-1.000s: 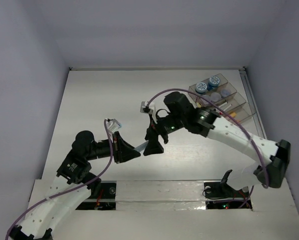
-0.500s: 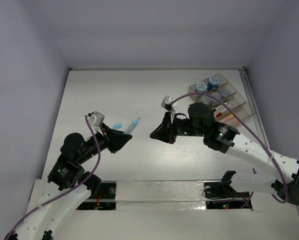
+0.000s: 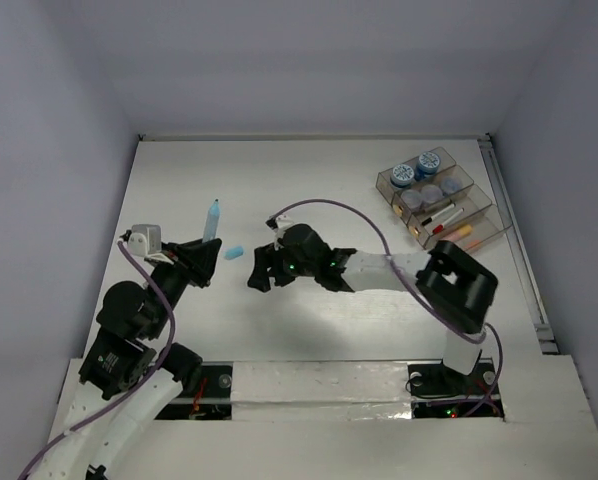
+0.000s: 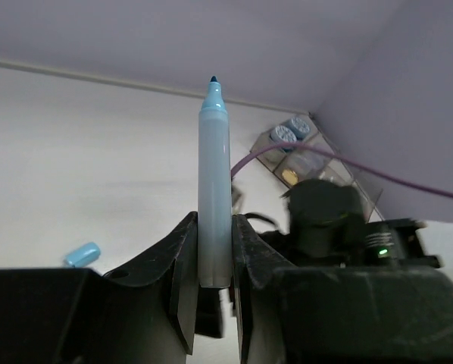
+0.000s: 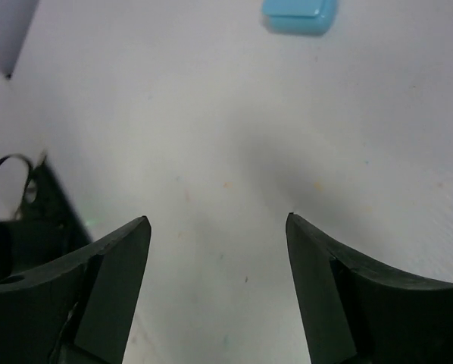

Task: Sort the stationery into containers
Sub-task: Close the pen cap on the pen.

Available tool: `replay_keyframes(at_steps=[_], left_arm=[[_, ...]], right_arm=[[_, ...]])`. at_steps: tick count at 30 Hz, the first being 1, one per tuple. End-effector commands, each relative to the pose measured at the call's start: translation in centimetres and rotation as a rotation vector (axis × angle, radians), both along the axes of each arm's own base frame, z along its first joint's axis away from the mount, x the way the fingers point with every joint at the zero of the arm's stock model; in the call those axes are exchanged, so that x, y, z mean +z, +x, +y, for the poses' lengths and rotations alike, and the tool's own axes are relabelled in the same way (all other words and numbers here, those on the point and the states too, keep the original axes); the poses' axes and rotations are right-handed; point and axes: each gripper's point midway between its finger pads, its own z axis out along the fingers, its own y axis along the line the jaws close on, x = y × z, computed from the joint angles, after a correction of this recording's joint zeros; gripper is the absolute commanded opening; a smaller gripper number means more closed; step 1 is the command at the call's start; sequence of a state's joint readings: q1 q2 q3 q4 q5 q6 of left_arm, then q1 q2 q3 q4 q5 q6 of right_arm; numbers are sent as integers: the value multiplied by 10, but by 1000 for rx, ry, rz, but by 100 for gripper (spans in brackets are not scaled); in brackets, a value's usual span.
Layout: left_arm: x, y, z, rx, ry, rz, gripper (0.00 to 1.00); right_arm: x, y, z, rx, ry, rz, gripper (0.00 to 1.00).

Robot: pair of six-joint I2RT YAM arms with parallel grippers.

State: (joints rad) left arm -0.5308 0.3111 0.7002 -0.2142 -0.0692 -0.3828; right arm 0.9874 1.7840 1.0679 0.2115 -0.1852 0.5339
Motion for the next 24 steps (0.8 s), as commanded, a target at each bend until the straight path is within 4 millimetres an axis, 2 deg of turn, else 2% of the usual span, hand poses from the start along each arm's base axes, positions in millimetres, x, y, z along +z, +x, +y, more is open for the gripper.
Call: replay_keyframes(at_steps=[1,2,4,5,8,14,20,24], left_arm=[[25,-7,28,116,-46,-90,0],[25,-8,29,116,-47,-93,0],[24,-10,27,104,-51,-92,0],[23,-10,26,98,-47,-87,0],[22,-10,21,75,-42,-85,0],[23,-13,20,56,-48,-96,0],[26,-18,19,39,-61,-114,0],[26,-17,18,36,-58,-116,0]], right_arm=[[16,44,38,-174,84,-27,82],[1,53,49,-188,67,-10,83],[-16,58,56,-210,44,22,84],[-27,58,67,-207,36,38,84],[-47,68,80,-238,0,43,85],[-80,90,83,-336,-104,51,85],[-108,95,82,-378,-202,55,85],[-117,99,82,-381,-269,20,83]])
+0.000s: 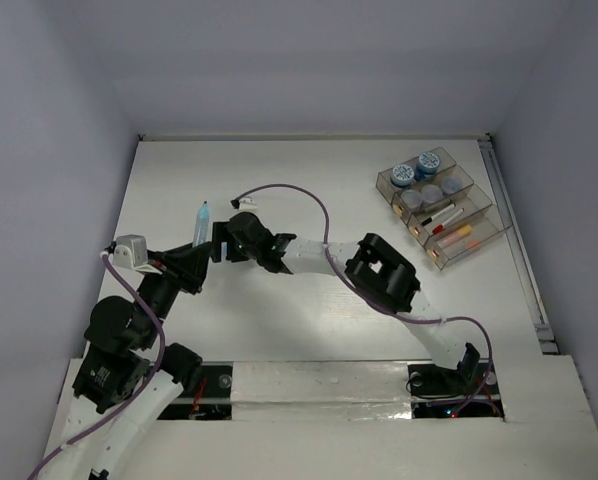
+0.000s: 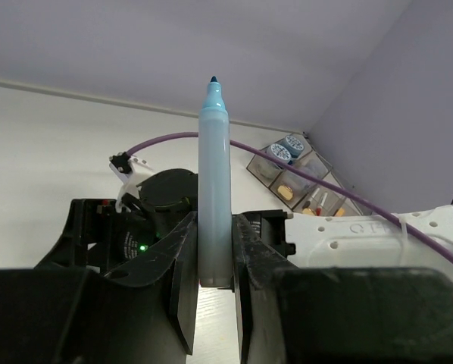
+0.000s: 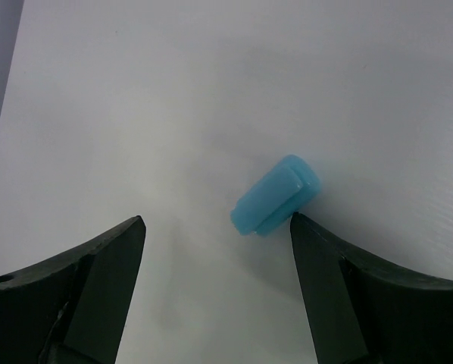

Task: Sort the stationery into containers
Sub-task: Close the pen cap on the pen.

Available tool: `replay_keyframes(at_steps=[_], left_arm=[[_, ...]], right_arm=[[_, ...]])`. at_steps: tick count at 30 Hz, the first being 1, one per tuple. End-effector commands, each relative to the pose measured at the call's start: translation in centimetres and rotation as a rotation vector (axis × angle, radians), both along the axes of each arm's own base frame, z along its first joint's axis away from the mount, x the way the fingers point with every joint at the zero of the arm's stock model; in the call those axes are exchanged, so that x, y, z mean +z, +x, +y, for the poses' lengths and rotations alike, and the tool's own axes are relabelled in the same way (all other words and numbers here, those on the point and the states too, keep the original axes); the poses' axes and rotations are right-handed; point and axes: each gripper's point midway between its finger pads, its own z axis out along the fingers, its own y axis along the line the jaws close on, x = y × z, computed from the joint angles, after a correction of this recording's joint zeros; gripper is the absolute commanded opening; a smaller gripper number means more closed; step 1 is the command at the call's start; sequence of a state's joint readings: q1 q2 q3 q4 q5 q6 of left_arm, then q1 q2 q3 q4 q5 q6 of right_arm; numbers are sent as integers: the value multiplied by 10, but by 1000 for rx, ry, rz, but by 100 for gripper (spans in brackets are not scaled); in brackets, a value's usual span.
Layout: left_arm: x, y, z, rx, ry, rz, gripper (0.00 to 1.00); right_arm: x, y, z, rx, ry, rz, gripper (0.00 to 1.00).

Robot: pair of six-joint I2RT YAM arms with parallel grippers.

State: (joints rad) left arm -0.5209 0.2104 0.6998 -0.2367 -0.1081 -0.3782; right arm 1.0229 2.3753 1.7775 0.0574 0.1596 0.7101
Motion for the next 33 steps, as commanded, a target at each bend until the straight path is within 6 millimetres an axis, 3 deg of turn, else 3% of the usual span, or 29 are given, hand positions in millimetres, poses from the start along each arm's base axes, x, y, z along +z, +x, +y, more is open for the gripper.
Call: replay_keyframes(at_steps=[1,7,16,19,28,33], left_arm=[[12,-3,-1,-13,-18,-48,0],[13,-4,1,-10,-22,-58,0],[13,-2,1,-5,-19,-58,0],[13,-3,1,-6,-19,-58,0],[12,-2,1,-8,-16,-57,0],[12,-1,-1,-12,-12,-54,0]], right_arm=[[-63,-8,-28,-39,-237,46,83],[-80,3,-36,-61,-367,30,71],[-95,11,-50,-63,-541,-23,69],[-102,11,-53,-46,-580,-26,53],[-126,3,-61,12,-667,9,39],[-120,3,-71,5,-698,-1,13]])
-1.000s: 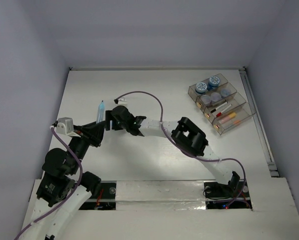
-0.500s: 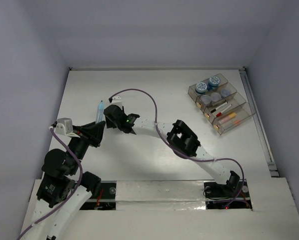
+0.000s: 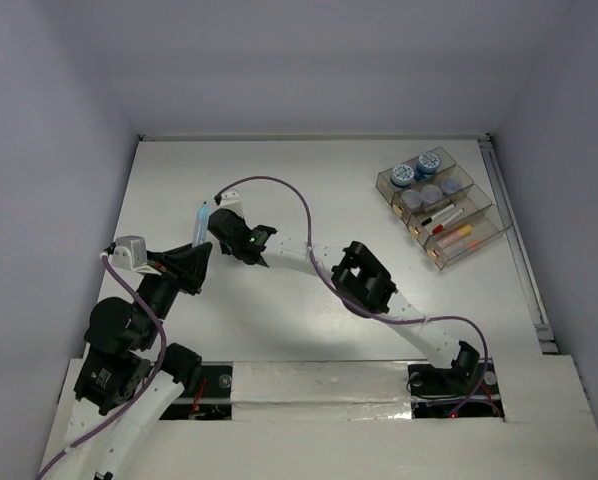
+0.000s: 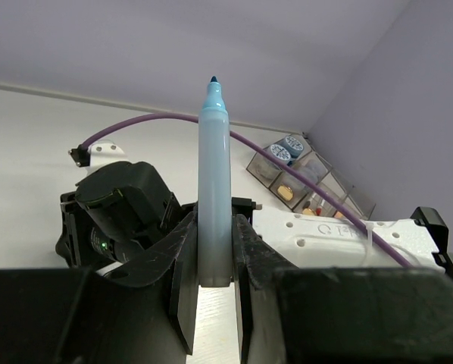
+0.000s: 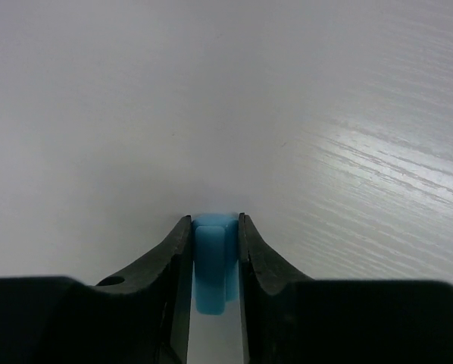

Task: Sort the stationery into containers
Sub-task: Close the pen cap on the pen.

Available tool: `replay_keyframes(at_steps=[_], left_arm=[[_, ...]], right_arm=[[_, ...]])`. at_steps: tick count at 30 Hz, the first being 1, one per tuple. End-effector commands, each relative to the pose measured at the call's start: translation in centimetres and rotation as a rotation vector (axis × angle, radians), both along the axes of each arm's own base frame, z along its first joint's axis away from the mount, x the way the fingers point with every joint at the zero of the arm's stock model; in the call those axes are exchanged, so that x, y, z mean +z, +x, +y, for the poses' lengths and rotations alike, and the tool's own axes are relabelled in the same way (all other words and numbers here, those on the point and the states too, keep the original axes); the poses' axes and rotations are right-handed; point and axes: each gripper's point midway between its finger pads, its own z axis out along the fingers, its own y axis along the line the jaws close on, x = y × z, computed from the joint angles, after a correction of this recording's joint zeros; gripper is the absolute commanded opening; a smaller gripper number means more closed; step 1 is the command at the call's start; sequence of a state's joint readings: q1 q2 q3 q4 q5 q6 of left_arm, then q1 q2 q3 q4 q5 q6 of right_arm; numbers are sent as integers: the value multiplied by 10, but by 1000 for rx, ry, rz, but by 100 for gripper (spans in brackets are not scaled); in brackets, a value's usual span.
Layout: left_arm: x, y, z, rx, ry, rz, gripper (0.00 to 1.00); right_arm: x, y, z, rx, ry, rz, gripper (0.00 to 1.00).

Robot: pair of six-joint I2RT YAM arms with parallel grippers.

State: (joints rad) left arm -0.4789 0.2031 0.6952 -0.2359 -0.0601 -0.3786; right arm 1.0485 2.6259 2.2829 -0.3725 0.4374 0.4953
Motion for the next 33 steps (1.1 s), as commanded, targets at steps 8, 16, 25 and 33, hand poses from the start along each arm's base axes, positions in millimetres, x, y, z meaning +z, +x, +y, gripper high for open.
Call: replay_keyframes(at_steps=[8,16,25,33], left_arm=[[8,4,-4,-14,-5,-30,0],[-4,5,-53,-250,-138,-2,0],[-44,27,-68,-281,-300,-63,0],[-68,41,-84,-302,-202,-121,0]], right_arm=[[-20,-38,-77,-2,-115,133,0],[94,-79,-152,-49,153,-10,0],[173,-80,-248,-249,453,-92,0],[240,-66,-242,-277,679,-177,0]])
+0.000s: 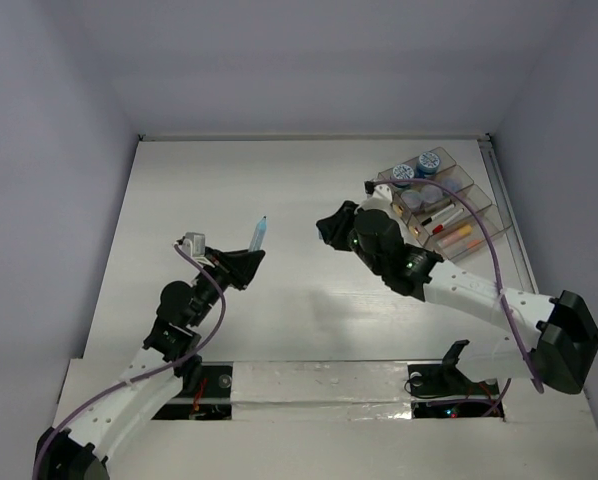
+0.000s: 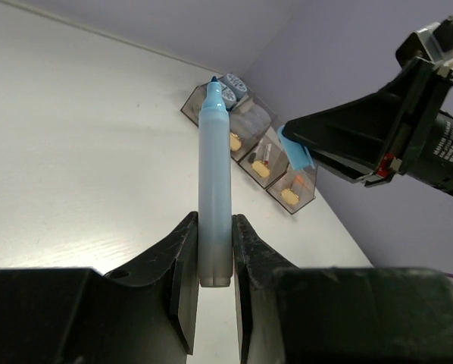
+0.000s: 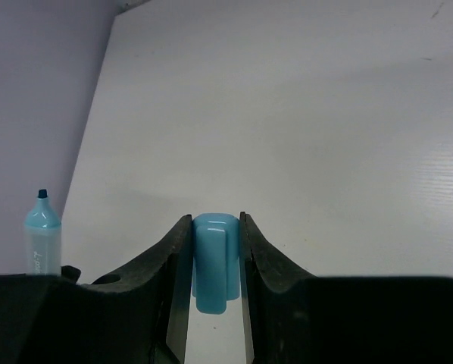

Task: Sort the stationery into containers
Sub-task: Close the pen cap on the pen.

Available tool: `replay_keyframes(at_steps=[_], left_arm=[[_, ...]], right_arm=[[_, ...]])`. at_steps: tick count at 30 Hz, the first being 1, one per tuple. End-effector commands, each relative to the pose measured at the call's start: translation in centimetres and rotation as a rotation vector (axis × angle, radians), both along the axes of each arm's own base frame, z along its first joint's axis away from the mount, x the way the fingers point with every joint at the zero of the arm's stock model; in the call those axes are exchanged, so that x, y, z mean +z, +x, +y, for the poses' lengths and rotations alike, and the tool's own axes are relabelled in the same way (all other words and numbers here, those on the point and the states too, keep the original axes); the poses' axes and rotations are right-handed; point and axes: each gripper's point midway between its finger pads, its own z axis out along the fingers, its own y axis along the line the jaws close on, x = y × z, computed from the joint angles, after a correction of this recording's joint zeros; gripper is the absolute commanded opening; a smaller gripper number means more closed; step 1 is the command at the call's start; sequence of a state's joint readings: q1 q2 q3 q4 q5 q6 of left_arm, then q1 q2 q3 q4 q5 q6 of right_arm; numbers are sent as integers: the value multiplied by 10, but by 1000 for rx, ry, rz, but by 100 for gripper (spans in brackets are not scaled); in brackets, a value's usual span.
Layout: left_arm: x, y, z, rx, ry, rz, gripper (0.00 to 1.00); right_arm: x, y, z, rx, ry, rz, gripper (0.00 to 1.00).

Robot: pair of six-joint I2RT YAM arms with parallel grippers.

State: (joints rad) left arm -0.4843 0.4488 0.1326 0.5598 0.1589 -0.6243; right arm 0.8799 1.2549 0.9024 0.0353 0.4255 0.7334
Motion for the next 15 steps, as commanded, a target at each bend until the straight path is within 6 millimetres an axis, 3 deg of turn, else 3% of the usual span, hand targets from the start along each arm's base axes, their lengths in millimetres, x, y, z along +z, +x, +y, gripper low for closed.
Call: replay_keyframes(at_steps=[1,12,15], left_arm=[[57,-5,-5,-25,-31,-241,0],[32,-9,-32,-120,93,-246,0],[31,-7,-34,-114,101,-240,0]], right_arm=[[49,14,18,-23,185,-74,0],[89,43,47,-58,326,-127,0],[89,47,58,-34,327,-122,0]])
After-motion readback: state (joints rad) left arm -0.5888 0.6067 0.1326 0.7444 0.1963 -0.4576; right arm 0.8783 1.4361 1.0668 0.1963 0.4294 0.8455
